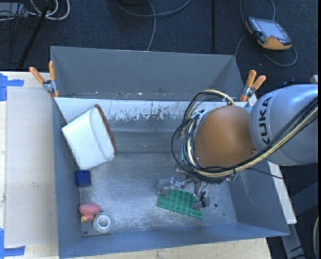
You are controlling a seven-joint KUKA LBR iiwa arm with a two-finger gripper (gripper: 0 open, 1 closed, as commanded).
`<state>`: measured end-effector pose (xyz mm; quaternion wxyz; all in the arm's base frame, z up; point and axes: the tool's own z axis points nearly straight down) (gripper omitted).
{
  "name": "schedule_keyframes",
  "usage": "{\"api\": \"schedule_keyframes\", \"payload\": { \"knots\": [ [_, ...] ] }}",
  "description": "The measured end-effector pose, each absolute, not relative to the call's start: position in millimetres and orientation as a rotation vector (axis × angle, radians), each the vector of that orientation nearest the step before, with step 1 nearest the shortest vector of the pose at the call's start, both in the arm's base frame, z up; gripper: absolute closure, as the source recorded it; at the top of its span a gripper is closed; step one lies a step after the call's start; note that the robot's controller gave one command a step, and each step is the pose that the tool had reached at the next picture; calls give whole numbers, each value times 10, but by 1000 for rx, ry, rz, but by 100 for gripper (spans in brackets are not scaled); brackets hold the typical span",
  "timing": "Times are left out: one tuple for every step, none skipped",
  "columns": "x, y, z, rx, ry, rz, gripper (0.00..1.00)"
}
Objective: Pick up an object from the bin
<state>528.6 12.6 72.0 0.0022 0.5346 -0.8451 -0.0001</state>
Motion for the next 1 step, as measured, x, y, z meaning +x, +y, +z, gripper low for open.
{"api": "schedule_keyframes", "payload": {
  "knots": [
    [5064, 134, 2094, 1721, -2635, 4, 100]
  ]
}}
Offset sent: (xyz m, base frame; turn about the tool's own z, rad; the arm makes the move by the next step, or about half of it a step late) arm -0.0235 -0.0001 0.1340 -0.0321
